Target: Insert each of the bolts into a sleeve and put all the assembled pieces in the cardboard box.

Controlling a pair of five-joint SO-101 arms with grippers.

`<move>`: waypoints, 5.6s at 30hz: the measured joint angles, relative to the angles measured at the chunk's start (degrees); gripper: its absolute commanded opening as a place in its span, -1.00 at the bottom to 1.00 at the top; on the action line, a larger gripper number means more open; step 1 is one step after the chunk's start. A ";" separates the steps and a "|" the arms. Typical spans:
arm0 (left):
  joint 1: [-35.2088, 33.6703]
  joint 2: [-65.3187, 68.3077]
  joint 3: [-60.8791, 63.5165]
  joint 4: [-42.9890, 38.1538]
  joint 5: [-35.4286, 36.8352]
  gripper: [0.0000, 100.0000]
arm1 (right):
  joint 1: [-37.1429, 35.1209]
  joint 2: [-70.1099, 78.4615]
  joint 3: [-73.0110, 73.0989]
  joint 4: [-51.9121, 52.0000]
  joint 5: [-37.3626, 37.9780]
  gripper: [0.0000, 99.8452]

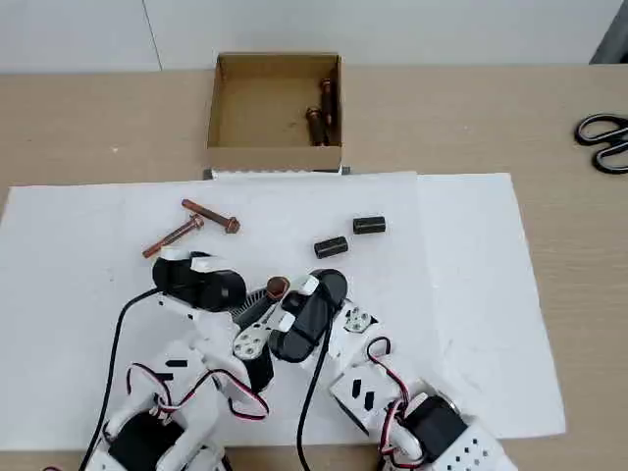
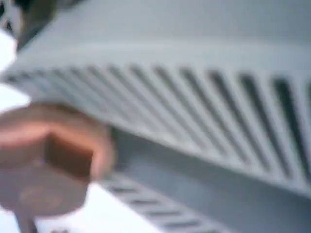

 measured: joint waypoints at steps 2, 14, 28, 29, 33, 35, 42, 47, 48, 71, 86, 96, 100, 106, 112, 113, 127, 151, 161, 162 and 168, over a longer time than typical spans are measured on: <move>0.00 0.00 0.09 0.00 -1.32 -0.98 | 0.00 0.00 0.00 0.00 0.00 -1.00; -7.82 0.70 -0.44 0.26 -7.47 -0.59 | 0.35 -0.26 -0.26 -0.35 -0.09 -1.00; -17.49 0.18 -13.71 0.26 -10.02 -0.99 | 2.02 -0.18 -0.35 -0.35 0.00 -1.00; -19.08 0.18 -13.80 0.26 -10.46 -0.99 | 2.90 -0.18 -0.35 -0.35 0.00 -1.00; -27.60 0.18 -11.16 0.26 -10.90 -0.99 | 7.30 -0.18 -0.35 -0.18 -0.62 -1.00; -31.74 0.18 -7.21 0.26 -11.08 -0.99 | 9.76 -0.18 -0.35 1.23 -3.43 -1.00; -38.15 0.79 5.54 0.26 -15.74 -0.99 | 18.11 -0.18 -2.11 9.76 -15.38 -1.00; -39.82 0.79 8.88 -1.14 -23.03 -0.99 | 21.19 0.53 -10.73 9.76 -16.53 -1.00; -39.82 0.79 10.02 -1.58 -24.09 -0.99 | 21.27 1.58 -12.66 9.76 -16.70 -1.00; -39.82 0.79 13.27 -2.46 -25.93 -0.99 | 23.38 83.78 -71.38 -10.99 -2.11 -0.99; -39.82 0.79 13.27 -2.46 -25.93 -0.99 | 23.38 121.67 -97.41 -29.71 17.14 -0.99; -39.82 0.79 13.27 -2.46 -25.93 -0.99 | 23.21 135.21 -111.21 -30.07 20.22 -0.58; -39.82 0.79 13.27 -2.46 -25.93 -0.99 | 22.59 135.21 -114.29 -26.11 20.22 -0.61; -39.82 0.79 13.27 -2.46 -25.93 -0.99 | 22.77 134.42 -120.26 -12.75 18.37 -1.00; -39.82 0.79 13.27 -2.46 -25.93 -0.99 | 22.68 125.80 -122.20 3.60 10.64 -0.99; -39.82 0.79 13.27 -2.46 -25.93 -0.99 | 22.59 123.96 -122.20 7.03 9.23 -0.99; -39.82 0.79 13.27 -2.46 -25.93 -0.99 | 22.59 109.80 -122.20 42.46 2.20 -0.99; -39.82 0.79 13.27 -2.46 -25.93 -0.99 | 25.49 109.45 -110.86 54.68 17.93 -0.69; -39.82 0.79 13.27 -2.46 -25.93 -0.99 | 25.41 109.45 -104.79 54.68 36.92 -0.62; -39.82 0.79 13.27 -2.46 -25.93 -0.99 | 25.41 109.45 -104.79 54.68 38.51 -0.62; -39.82 0.79 13.27 -2.46 -25.93 -0.99 | 22.86 109.45 -104.70 54.68 45.36 -0.62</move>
